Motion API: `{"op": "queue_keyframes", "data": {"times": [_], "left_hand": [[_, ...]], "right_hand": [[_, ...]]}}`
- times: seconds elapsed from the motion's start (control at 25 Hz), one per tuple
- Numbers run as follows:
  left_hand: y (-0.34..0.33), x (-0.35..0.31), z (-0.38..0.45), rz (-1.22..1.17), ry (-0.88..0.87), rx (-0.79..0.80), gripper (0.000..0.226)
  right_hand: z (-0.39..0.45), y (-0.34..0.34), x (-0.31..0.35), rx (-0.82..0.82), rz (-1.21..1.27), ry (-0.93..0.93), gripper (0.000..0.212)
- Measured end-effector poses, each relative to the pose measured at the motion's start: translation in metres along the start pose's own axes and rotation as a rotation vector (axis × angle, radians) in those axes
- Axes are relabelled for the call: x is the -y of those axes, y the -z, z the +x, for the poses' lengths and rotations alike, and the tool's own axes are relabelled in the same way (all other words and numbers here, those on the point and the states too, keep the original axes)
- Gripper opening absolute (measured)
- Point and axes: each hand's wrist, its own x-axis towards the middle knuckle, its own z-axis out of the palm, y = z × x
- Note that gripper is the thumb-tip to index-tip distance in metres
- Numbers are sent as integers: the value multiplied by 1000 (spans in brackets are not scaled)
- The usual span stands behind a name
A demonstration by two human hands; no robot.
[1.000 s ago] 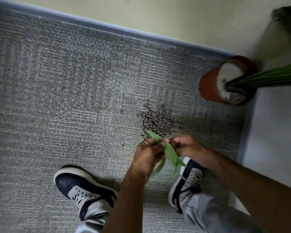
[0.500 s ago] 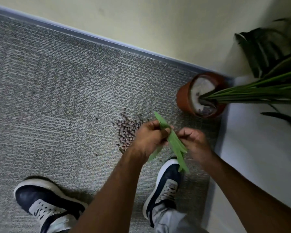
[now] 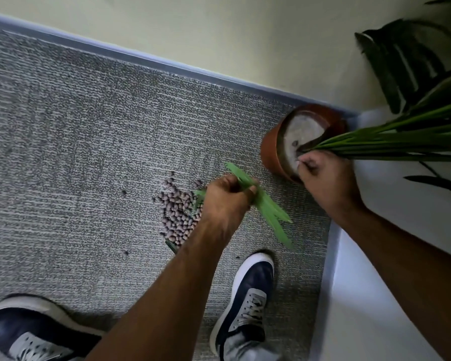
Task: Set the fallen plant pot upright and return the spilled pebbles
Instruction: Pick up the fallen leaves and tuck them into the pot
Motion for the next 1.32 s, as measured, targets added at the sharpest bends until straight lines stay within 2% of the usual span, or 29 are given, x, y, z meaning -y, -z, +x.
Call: {"op": "queue_keyframes", "data": {"times": [0.16, 0.24, 0.4, 0.52, 0.6, 0.68, 0.72, 0.8, 0.84, 0.92, 0.96, 1.04, 1.12, 1.16, 1.2, 1.32], "left_hand": [[-1, 6, 7, 44, -24, -35, 11], [-3, 9, 8, 41, -19, -50, 10], [-11, 14, 11, 42, -4, -49, 9], [-15, 17, 14, 76, -2, -68, 7], [-16, 21, 14, 122, -19, -88, 7], [-18, 23, 14, 188, -49, -118, 9], [-18, 22, 14, 207, -67, -132, 10], [-20, 17, 15, 183, -103, -158, 7], [-20, 13, 16, 155, -119, -164, 4], [-21, 6, 17, 120, -148, -161, 7], [-20, 4, 17, 103, -151, -157, 7], [-12, 7, 16, 81, -145, -156, 12], [7, 24, 12, 173, -148, -168, 17], [20, 38, 6, 257, -128, -195, 19], [33, 57, -1, 344, -91, -239, 19], [73, 122, -30, 473, 92, -358, 18]], "right_hand": [[8, -15, 4, 135, -203, 434, 12], [9, -21, 3, 249, -331, 543, 15], [13, -17, -8, 337, -583, 310, 11], [8, -16, -6, 348, -657, 308, 15], [0, -17, -1, 166, -468, 277, 16], [-13, -18, 5, 0, -56, 126, 24], [-20, -19, 8, 19, 199, -9, 31], [-35, -20, 16, 195, 576, -244, 37], [-42, -23, 18, 251, 676, -274, 30], [-48, -23, 19, 235, 730, -244, 17], [-47, -20, 20, 197, 702, -225, 17], [-37, -14, 17, 76, 485, -158, 16], [-21, -9, 17, -92, 70, -26, 19], [-11, -9, 16, -123, -123, 18, 21], [-2, -8, 14, -103, -256, 28, 22], [16, -12, 6, 97, -544, 72, 19]]}}
